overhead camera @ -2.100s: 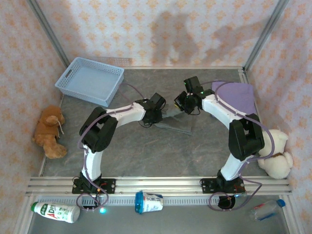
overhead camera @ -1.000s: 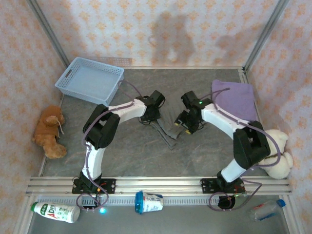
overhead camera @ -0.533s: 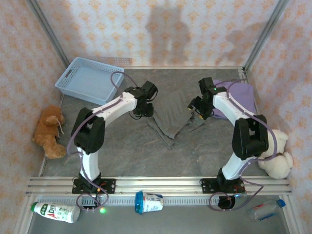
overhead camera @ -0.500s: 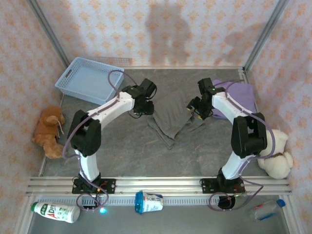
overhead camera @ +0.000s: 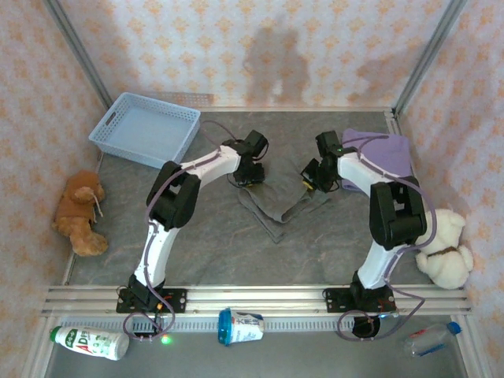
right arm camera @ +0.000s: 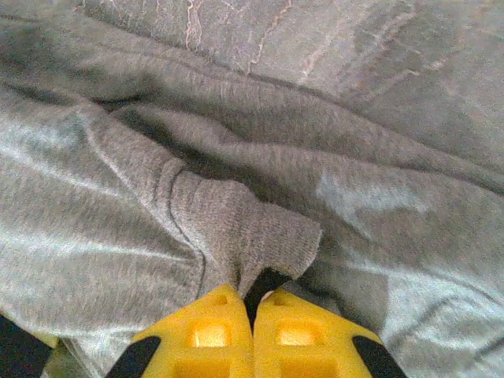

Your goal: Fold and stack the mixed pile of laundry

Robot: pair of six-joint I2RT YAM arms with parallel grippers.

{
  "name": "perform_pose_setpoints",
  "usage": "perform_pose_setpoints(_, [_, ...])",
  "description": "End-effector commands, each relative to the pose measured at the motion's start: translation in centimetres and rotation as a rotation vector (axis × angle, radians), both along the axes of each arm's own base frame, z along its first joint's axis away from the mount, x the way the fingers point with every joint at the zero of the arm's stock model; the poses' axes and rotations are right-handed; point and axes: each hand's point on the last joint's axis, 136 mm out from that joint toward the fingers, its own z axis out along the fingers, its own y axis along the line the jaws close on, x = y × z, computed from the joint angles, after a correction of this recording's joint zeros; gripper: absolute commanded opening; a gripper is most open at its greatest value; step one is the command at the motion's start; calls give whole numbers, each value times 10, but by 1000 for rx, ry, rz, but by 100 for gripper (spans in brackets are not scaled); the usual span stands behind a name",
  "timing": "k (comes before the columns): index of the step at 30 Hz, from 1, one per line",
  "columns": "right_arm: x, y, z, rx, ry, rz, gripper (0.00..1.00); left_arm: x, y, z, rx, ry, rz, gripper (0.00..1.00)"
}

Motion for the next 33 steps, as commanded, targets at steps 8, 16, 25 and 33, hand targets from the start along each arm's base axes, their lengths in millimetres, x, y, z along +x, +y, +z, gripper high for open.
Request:
perform_pose_setpoints(8, [-138,-32,-30,-87,238,-151,0,-24,31,-47,138,107,153,21])
perform_pose_setpoints(16, [-113,-43,-46,-192,210,-140,3,-22,22,-38,97,95,92,22])
perform_pose_setpoints(25, [-96,-56,27,-266,68,-50,53,-10,6,50,77,-12,-187,45])
perform_pose_setpoints(33, [-41,-62,58,-261,-45,-19,58,-53,1,119,63,-86,-340,54])
